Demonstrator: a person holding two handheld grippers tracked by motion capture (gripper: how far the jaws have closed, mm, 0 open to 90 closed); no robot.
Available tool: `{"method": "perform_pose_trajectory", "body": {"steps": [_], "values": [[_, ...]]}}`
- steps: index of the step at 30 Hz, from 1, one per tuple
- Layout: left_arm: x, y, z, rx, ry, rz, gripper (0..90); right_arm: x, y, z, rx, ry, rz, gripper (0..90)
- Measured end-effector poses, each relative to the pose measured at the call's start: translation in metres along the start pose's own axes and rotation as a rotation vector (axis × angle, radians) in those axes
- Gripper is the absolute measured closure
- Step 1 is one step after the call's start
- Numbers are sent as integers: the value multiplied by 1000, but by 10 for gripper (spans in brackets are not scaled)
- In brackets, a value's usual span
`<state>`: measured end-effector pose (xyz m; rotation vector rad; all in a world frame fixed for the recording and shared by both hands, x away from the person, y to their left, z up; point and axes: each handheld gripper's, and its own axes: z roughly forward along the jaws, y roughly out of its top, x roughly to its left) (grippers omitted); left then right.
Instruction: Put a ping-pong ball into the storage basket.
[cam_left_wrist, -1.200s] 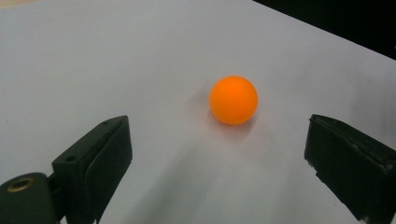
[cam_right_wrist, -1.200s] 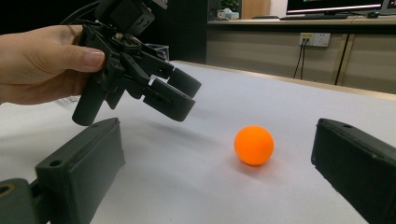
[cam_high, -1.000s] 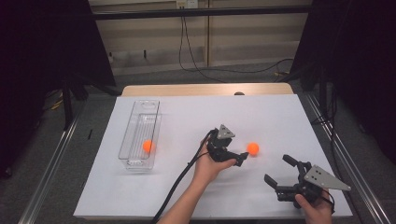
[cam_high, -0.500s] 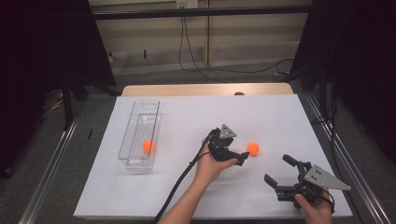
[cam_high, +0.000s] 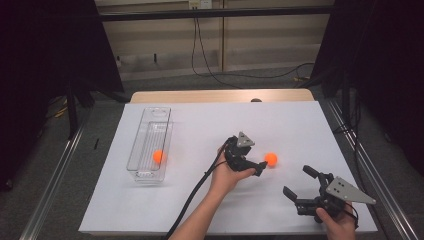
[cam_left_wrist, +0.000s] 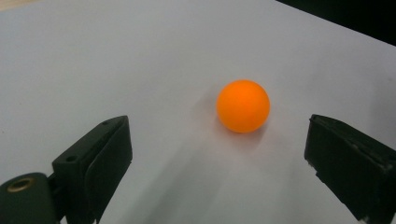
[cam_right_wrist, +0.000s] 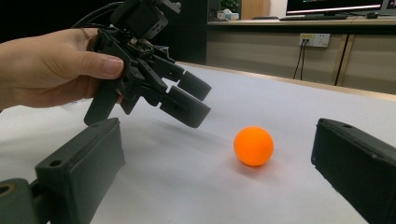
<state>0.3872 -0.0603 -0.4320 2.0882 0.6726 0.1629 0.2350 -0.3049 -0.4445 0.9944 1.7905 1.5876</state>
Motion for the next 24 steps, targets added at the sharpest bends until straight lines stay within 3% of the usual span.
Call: {"method": "perform_pose_trajectory", "body": {"steps": [24], "values": [[-5, 5, 19, 11, -27, -9, 77, 1, 0, 0, -1, 5, -4, 17]]}}
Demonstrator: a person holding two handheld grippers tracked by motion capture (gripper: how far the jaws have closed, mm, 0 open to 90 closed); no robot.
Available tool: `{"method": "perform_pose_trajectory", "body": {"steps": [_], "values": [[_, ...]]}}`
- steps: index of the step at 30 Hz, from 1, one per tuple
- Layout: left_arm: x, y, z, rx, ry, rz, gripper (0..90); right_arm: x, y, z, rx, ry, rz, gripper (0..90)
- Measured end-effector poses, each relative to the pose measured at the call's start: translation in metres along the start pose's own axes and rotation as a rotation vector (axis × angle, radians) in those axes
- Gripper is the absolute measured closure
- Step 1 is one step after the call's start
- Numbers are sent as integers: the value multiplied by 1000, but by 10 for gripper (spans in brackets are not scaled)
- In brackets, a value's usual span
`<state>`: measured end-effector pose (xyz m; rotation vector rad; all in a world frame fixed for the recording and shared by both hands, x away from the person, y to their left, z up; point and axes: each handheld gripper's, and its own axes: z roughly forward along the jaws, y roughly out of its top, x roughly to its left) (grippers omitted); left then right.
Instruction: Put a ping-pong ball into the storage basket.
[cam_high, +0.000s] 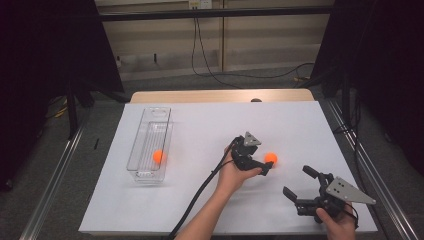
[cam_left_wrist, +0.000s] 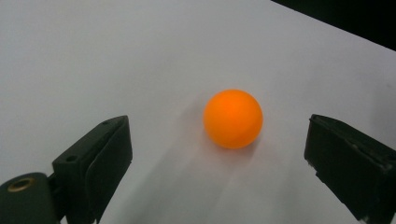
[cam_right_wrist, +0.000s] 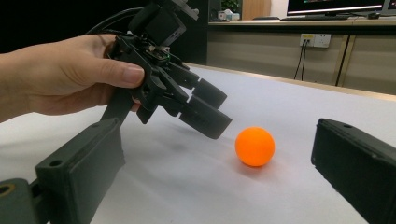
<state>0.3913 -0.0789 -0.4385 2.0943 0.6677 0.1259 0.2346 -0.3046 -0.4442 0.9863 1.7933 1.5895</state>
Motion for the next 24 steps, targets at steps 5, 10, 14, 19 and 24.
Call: {"method": "perform_pose_trajectory", "body": {"steps": [5, 10, 14, 19, 24], "values": [[0, 0, 2, -7, 0, -9, 78, 0, 0, 0, 0, 0, 2, 17], [-1, 1, 4, 0, 2, -6, 78, 0, 0, 0, -2, 0, 5, 17], [-1, 0, 6, 7, 0, 1, 84, 0, 0, 0, -1, 0, 5, 17], [0, 0, 8, 5, 2, -3, 85, 0, 0, 0, 2, 1, 4, 17], [-1, 0, 10, 9, 1, -3, 85, 0, 0, 0, -1, 1, 4, 17]]}}
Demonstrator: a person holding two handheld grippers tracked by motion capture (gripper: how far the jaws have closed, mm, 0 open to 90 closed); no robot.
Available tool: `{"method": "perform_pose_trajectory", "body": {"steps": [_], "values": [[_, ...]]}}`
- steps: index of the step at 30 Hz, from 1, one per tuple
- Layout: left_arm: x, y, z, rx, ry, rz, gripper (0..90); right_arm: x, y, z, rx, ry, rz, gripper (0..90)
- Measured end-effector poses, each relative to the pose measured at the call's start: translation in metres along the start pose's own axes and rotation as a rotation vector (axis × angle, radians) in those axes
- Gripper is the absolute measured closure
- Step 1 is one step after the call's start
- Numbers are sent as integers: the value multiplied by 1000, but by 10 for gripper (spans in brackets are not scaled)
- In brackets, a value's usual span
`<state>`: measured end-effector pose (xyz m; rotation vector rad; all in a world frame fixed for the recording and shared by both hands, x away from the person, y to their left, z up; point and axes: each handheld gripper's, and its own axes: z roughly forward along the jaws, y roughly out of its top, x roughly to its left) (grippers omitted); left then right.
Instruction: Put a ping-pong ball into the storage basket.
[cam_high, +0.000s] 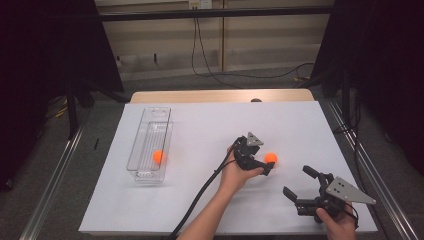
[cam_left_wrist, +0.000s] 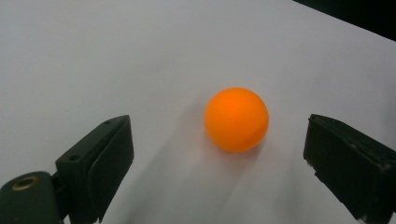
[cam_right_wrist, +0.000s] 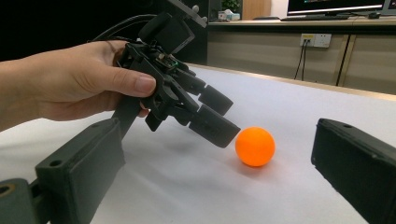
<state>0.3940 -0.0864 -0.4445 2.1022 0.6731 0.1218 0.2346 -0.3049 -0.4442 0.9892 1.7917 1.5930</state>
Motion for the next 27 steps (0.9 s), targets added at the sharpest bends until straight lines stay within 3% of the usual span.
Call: {"method": "perform_pose_trajectory", "body": {"steps": [27], "values": [[-4, 2, 12, 27, -19, 0, 127, 0, 0, 0, 0, 2, 3, 17]]}}
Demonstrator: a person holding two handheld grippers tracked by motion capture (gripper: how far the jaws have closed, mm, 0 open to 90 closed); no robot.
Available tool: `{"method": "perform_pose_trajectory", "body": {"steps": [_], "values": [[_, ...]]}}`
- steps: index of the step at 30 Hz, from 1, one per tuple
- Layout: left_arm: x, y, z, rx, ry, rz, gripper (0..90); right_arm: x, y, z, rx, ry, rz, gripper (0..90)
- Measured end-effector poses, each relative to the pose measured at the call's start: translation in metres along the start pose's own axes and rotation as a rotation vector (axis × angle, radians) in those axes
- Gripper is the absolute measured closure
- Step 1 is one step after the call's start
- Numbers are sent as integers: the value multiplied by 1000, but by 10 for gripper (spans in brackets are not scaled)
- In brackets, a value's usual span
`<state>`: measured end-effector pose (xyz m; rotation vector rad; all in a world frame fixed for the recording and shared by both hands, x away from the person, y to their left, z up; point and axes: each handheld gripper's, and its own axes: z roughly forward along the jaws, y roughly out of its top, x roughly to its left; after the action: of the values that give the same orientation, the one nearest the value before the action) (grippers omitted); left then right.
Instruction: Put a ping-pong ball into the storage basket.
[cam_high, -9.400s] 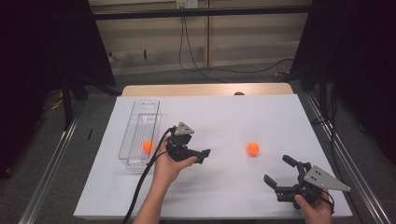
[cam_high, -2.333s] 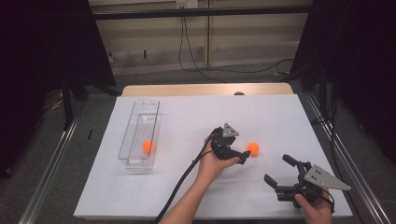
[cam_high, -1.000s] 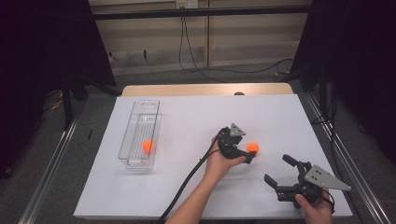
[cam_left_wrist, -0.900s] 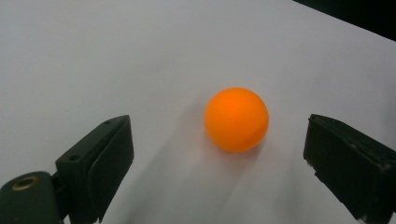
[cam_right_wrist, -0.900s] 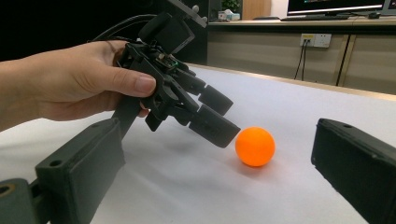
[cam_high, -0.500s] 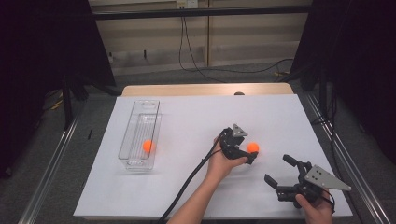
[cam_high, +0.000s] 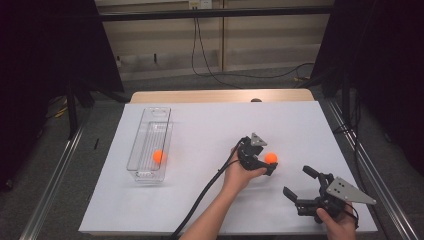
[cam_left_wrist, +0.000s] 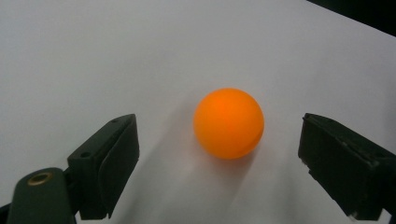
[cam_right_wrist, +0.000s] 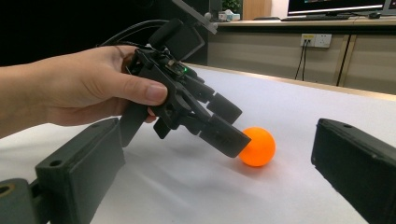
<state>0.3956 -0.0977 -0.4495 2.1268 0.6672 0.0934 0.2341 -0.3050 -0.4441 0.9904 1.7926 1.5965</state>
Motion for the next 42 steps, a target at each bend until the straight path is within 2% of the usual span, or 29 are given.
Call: {"method": "perform_pose_trajectory", "body": {"steps": [11, 20, 29, 42], "values": [[4, 2, 4, 2, -3, 2, 174, 0, 0, 0, -3, 2, -2, 17], [1, 4, 9, 5, -19, 4, 182, 0, 0, 0, -2, 0, -3, 17], [3, 3, 11, 21, -9, 13, 203, 0, 0, 0, 0, 2, 0, 17], [1, 4, 14, 23, -20, 16, 254, 0, 0, 0, -2, 1, -2, 17]]}}
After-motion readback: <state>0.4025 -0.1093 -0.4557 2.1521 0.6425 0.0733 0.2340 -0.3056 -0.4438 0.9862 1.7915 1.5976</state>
